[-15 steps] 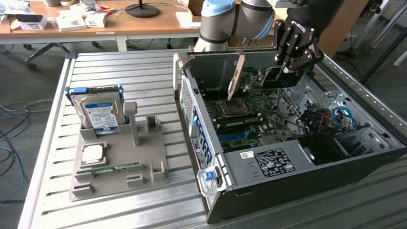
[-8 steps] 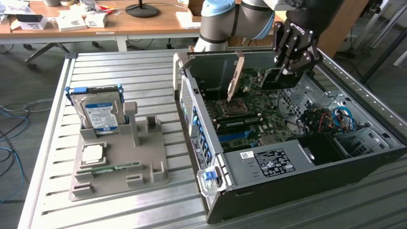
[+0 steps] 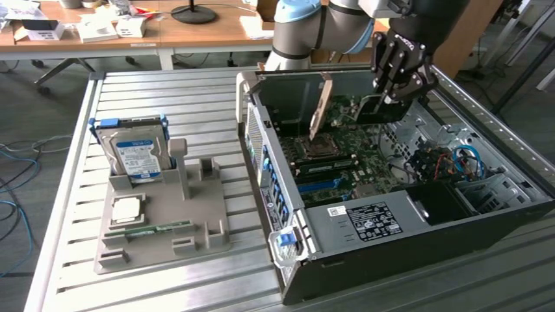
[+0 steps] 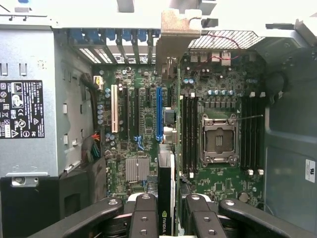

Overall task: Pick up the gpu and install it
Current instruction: 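Insert the gpu into the slot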

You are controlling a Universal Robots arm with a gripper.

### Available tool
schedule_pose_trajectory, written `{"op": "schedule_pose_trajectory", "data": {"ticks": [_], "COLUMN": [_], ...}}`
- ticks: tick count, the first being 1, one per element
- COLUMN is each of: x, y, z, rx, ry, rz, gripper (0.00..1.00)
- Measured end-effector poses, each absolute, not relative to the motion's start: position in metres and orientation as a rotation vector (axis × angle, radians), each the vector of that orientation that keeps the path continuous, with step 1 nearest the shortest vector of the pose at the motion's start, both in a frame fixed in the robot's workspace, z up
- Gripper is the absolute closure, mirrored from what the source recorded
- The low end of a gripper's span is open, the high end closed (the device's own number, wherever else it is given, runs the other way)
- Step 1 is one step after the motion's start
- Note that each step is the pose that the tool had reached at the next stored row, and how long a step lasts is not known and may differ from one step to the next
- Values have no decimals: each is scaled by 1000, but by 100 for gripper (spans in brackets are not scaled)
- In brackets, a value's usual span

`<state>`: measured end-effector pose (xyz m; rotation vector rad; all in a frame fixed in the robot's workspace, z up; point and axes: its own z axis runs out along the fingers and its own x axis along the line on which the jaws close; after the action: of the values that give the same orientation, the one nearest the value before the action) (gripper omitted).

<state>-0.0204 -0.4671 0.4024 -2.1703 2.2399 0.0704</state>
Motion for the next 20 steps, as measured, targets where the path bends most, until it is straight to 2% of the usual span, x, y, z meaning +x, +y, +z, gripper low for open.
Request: {"op": "schedule_pose_trajectory", "data": {"ticks": [20], "x": [-20], "y": [-467], "z": [389], "rx": [-2170], "ry": [2240], "rz": [71], "gripper": [74]}}
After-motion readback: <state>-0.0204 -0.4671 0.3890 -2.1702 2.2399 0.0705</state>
